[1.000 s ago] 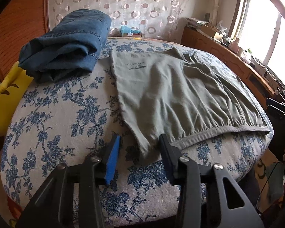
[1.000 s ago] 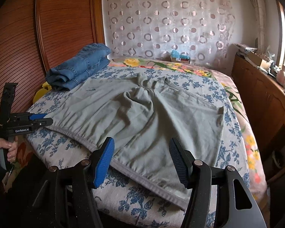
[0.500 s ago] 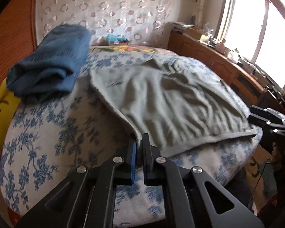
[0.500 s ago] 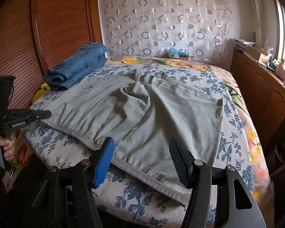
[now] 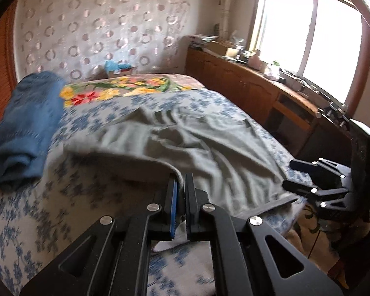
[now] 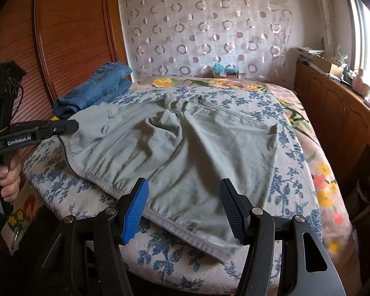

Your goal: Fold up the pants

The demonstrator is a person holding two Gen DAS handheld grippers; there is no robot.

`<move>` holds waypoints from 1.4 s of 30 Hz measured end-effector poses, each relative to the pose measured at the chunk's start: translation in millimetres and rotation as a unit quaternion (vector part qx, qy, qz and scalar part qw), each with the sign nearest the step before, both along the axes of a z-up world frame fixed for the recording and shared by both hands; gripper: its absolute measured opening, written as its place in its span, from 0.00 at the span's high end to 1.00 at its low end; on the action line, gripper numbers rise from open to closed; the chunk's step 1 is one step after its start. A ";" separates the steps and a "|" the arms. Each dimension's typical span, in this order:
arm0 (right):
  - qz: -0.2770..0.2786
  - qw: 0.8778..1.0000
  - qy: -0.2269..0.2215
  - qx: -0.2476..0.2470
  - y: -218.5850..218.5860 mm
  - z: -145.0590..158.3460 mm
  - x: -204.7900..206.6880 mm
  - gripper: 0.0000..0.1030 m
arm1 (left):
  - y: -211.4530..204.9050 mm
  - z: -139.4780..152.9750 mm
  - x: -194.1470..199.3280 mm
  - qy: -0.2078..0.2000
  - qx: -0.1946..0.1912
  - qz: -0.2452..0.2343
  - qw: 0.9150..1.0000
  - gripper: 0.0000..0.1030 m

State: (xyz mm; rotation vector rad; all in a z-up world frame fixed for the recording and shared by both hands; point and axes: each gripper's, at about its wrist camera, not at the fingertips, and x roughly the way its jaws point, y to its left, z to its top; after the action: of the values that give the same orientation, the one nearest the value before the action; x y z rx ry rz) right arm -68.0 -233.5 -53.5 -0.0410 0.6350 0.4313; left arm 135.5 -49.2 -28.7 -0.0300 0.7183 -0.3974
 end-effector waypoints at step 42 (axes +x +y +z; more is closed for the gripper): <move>0.081 0.996 0.024 0.019 77.7 -24.8 32.1 0.69 | 39.5 -31.9 -23.2 0.007 0.012 0.069 0.997 0.26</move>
State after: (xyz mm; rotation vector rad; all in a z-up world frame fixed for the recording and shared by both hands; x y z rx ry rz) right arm -35.9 -155.8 -78.3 -0.0470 0.6724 0.6025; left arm 112.2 -9.7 -60.7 -0.0590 0.7297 -0.2559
